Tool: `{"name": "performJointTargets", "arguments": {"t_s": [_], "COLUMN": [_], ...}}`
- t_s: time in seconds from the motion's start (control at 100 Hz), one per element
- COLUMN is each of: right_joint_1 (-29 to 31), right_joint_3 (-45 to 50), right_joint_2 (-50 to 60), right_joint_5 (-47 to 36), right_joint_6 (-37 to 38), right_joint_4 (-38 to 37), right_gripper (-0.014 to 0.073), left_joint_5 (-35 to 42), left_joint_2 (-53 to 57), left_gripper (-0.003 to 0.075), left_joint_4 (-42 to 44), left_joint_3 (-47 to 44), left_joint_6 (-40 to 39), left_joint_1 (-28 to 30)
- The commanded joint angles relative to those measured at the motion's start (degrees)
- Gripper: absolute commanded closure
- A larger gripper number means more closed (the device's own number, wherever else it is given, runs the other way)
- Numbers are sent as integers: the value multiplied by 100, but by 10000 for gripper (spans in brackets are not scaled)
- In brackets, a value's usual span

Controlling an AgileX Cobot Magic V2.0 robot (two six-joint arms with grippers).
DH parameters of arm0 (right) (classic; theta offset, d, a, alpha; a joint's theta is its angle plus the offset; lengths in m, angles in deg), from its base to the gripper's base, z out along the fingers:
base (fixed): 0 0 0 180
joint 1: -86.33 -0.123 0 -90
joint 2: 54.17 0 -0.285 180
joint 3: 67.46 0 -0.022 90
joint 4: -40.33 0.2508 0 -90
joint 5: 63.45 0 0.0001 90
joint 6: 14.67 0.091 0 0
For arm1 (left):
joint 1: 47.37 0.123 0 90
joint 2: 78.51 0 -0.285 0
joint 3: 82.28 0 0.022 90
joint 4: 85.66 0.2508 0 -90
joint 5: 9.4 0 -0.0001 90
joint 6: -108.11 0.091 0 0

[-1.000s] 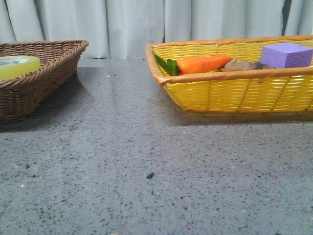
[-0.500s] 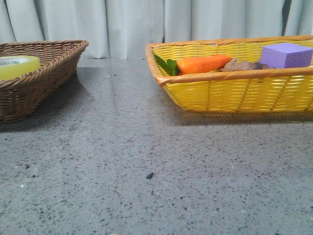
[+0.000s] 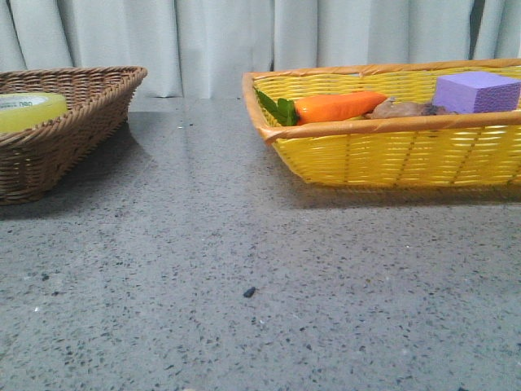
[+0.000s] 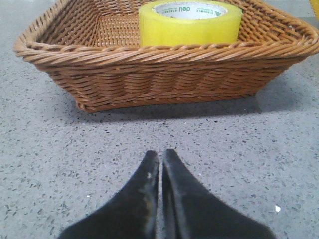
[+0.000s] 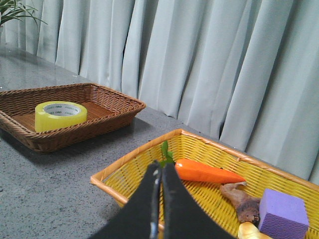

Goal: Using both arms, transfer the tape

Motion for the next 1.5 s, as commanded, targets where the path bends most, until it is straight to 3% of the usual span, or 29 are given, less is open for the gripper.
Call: {"name": "performJointTargets", "arguments": {"t_s": [0.0, 0.45, 0.64, 0.86, 1.05, 1.21, 1.34, 1.49], "right_joint_1": [-8, 76, 914, 2091, 3182, 4098, 4635, 5112], "right_joint_3": [-141, -6, 595, 1082, 1723, 2448, 2836, 3130], "right_joint_2": [-48, -48, -48, -48, -48, 325, 560, 828], "right_joint_5": [-311, -311, -879, -2556, -3757, -4499, -4356, -3335], "right_joint_6": [-1, -1, -1, -1, -196, -1101, -1653, -1892], "right_joint_4": [-180, -180, -231, 63, 1278, 2631, 3165, 3606], "right_gripper": [660, 660, 660, 660, 660, 660, 660, 660], "left_joint_5": [353, 353, 353, 353, 353, 353, 353, 353], "left_joint_2": [167, 167, 167, 167, 167, 167, 167, 167], "left_gripper": [741, 741, 741, 741, 741, 741, 741, 741], "left_joint_4": [-69, -69, -69, -69, -69, -69, -69, -69], "left_joint_3": [-86, -86, -86, -86, -86, -86, -86, -86], "left_joint_6": [-72, -72, -72, -72, -72, -72, -72, -72], "left_joint_1": [27, 27, 27, 27, 27, 27, 27, 27]}}
